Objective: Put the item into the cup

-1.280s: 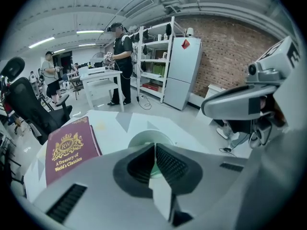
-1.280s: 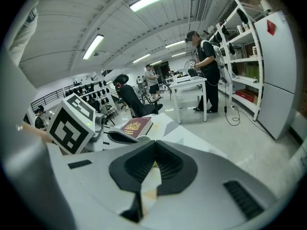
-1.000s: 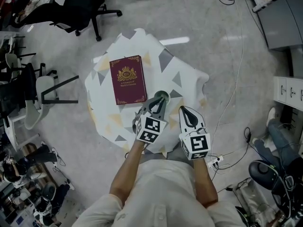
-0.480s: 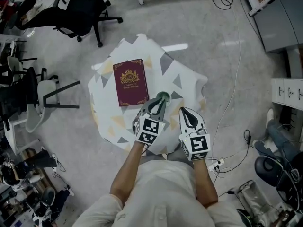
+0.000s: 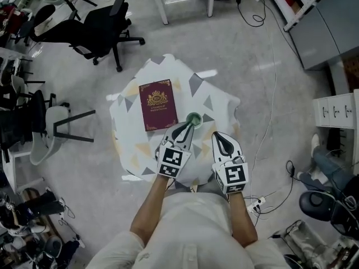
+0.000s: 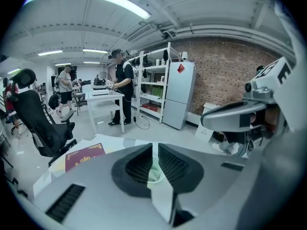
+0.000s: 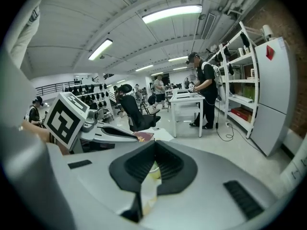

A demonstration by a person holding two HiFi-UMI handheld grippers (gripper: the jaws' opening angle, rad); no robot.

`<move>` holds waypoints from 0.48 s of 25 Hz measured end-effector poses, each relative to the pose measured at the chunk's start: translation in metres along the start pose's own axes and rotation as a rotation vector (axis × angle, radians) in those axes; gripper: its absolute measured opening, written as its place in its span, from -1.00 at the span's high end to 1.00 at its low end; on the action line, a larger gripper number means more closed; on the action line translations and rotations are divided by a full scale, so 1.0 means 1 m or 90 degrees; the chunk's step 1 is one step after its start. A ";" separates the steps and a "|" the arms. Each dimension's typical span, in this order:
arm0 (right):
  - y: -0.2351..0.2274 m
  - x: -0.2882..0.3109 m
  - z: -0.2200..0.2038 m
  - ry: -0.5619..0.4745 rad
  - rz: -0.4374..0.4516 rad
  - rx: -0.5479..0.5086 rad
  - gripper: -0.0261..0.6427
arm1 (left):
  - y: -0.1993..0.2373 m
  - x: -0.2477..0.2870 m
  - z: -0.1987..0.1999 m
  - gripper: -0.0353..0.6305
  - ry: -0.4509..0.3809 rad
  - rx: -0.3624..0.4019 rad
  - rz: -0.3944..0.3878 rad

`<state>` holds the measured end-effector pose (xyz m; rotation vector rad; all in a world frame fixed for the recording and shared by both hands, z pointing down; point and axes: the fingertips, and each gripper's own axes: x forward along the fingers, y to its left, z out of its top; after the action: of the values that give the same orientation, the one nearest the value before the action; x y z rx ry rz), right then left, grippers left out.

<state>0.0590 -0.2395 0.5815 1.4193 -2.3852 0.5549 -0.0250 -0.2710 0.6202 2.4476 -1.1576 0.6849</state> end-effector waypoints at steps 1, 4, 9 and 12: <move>0.001 -0.003 0.003 -0.005 -0.003 -0.005 0.90 | -0.001 -0.006 0.005 0.75 -0.010 0.000 0.000; 0.003 -0.012 0.015 -0.019 -0.015 -0.021 0.90 | -0.003 -0.023 0.021 0.75 -0.044 0.003 -0.001; 0.011 -0.031 0.033 -0.043 -0.032 -0.037 0.90 | -0.011 -0.061 0.045 0.75 -0.101 0.015 -0.012; 0.016 -0.042 0.045 -0.062 -0.043 -0.051 0.90 | -0.016 -0.081 0.058 0.75 -0.132 0.027 -0.019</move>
<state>0.0613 -0.2218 0.5208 1.5173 -2.3943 0.3769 -0.0411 -0.2401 0.5257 2.6160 -1.1884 0.4589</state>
